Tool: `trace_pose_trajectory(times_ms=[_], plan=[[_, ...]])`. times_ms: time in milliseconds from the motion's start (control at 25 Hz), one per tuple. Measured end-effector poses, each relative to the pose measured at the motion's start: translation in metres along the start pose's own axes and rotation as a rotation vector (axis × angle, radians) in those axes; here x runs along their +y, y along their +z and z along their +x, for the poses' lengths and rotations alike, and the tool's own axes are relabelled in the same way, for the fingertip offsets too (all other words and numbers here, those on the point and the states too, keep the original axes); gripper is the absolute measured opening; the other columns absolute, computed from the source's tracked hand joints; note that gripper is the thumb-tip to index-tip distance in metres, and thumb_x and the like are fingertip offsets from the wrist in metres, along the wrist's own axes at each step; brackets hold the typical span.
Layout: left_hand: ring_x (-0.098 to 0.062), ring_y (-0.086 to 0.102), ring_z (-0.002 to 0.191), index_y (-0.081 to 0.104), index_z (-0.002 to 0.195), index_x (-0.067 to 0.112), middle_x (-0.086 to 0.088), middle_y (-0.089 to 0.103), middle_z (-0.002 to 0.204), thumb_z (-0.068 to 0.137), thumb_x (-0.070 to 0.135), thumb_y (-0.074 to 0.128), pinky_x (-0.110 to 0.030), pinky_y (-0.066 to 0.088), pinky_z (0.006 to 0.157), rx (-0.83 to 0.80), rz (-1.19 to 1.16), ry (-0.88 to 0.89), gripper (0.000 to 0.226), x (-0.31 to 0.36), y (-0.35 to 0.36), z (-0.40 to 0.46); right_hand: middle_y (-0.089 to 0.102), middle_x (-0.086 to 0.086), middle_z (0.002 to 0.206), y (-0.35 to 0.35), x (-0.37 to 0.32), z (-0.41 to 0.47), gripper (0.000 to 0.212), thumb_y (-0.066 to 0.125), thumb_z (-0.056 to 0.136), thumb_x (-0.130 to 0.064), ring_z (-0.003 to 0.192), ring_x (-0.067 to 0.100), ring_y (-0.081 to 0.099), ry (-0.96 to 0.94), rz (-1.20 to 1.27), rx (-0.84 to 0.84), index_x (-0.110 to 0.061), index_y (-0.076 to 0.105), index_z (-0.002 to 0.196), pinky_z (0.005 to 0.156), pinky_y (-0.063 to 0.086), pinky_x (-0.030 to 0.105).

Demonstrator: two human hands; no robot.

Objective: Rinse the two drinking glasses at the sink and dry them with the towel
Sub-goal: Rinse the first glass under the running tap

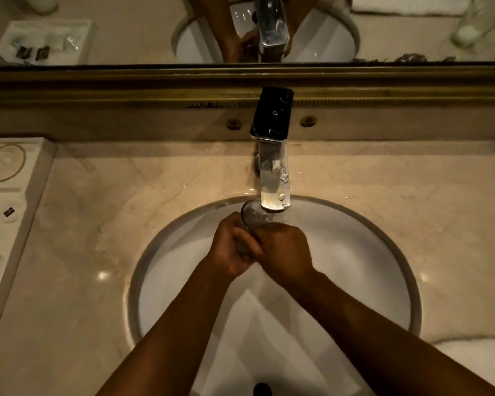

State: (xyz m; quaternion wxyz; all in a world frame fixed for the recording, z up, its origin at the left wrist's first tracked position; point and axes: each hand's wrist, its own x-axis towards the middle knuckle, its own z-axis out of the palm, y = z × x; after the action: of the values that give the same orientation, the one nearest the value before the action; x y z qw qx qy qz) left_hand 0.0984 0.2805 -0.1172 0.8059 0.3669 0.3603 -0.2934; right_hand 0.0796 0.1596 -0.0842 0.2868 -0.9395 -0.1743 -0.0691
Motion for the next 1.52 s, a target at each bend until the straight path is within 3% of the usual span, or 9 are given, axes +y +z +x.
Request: trace_pose_trajectory(times_ms=[120,200,440,600,840,1040,1160,1320,1520], plan=[[-0.013,0.046,0.049,0.047,0.053,0.018,0.002,0.043,0.047,0.094,0.021,0.047,-0.027,0.039,0.056,0.068,0.042,0.127,0.041,-0.003,0.009,-0.002,0.072,-0.001,0.077,0.011,-0.017,-0.001,0.053,0.035,0.095,-0.064,0.069,0.016,0.067,0.496,0.210,-0.073,-0.025,0.071,0.089,0.066,0.056,0.032],[-0.014,0.050,0.051,0.052,0.049,0.018,0.000,0.047,0.050,0.094,0.019,0.049,-0.028,0.041,0.059,0.085,0.100,0.158,0.045,-0.003,0.009,-0.002,0.072,0.000,0.078,0.012,-0.018,-0.001,0.059,0.034,0.095,-0.066,0.070,0.016,0.068,0.572,0.260,-0.080,-0.021,0.071,0.086,0.069,0.056,0.034],[-0.014,0.041,0.040,0.061,0.073,0.013,0.000,0.045,0.063,0.083,0.030,0.056,-0.013,0.027,0.036,-0.065,0.247,-0.181,0.021,0.023,-0.005,-0.007,0.076,0.002,0.100,-0.017,0.017,0.001,0.044,0.045,0.096,-0.055,0.088,0.019,0.070,-0.306,0.110,-0.195,-0.022,0.073,0.104,0.069,0.053,0.025],[-0.013,0.038,0.028,0.068,0.059,0.009,-0.003,0.051,0.052,0.091,0.044,0.046,-0.011,0.022,0.035,-0.108,0.285,-0.287,0.052,0.026,0.003,-0.018,0.076,0.005,0.096,-0.020,0.036,0.003,0.035,0.056,0.095,-0.046,0.085,0.021,0.069,-0.462,0.064,-0.207,-0.016,0.074,0.103,0.070,0.054,0.029],[-0.015,0.067,0.048,0.073,0.085,0.006,-0.007,0.072,0.065,0.102,0.026,0.044,-0.018,0.050,0.041,-0.046,0.012,-0.019,0.039,0.007,0.016,-0.025,0.074,0.002,0.081,-0.011,0.017,-0.001,0.038,0.050,0.095,-0.054,0.071,0.023,0.069,-0.058,-0.014,-0.075,-0.025,0.074,0.091,0.060,0.046,0.027],[-0.028,0.070,0.103,0.072,0.112,0.010,-0.014,0.074,0.105,0.087,0.037,0.066,-0.040,0.051,0.096,0.045,-0.090,0.254,0.037,-0.023,0.015,-0.020,0.073,-0.001,0.076,0.005,-0.015,0.001,0.064,0.030,0.096,-0.069,0.068,0.017,0.069,0.473,0.123,-0.090,-0.024,0.073,0.080,0.067,0.056,0.034],[-0.028,0.066,0.079,0.069,0.078,0.010,-0.011,0.068,0.076,0.081,0.028,0.065,-0.038,0.052,0.076,0.200,0.000,0.298,0.019,-0.018,0.018,-0.015,0.071,-0.002,0.068,0.004,-0.011,0.000,0.070,0.027,0.093,-0.072,0.064,0.014,0.067,0.439,0.230,-0.157,-0.022,0.070,0.070,0.068,0.056,0.037],[-0.014,0.051,0.039,0.059,0.074,0.011,-0.004,0.054,0.060,0.094,0.025,0.045,-0.016,0.039,0.040,0.058,0.158,0.041,0.028,0.011,0.018,-0.018,0.076,-0.003,0.094,-0.013,0.017,-0.003,0.061,0.026,0.095,-0.065,0.082,0.014,0.069,-0.031,0.152,-0.258,-0.027,0.073,0.103,0.072,0.056,0.035],[-0.013,0.041,0.036,0.065,0.074,0.014,-0.001,0.050,0.065,0.095,0.038,0.043,-0.013,0.027,0.033,-0.087,0.352,-0.192,0.038,0.026,0.019,-0.018,0.075,0.001,0.102,-0.017,0.042,-0.004,0.058,0.030,0.101,-0.058,0.087,0.018,0.071,-0.351,0.011,-0.188,-0.020,0.074,0.104,0.061,0.056,0.032]])
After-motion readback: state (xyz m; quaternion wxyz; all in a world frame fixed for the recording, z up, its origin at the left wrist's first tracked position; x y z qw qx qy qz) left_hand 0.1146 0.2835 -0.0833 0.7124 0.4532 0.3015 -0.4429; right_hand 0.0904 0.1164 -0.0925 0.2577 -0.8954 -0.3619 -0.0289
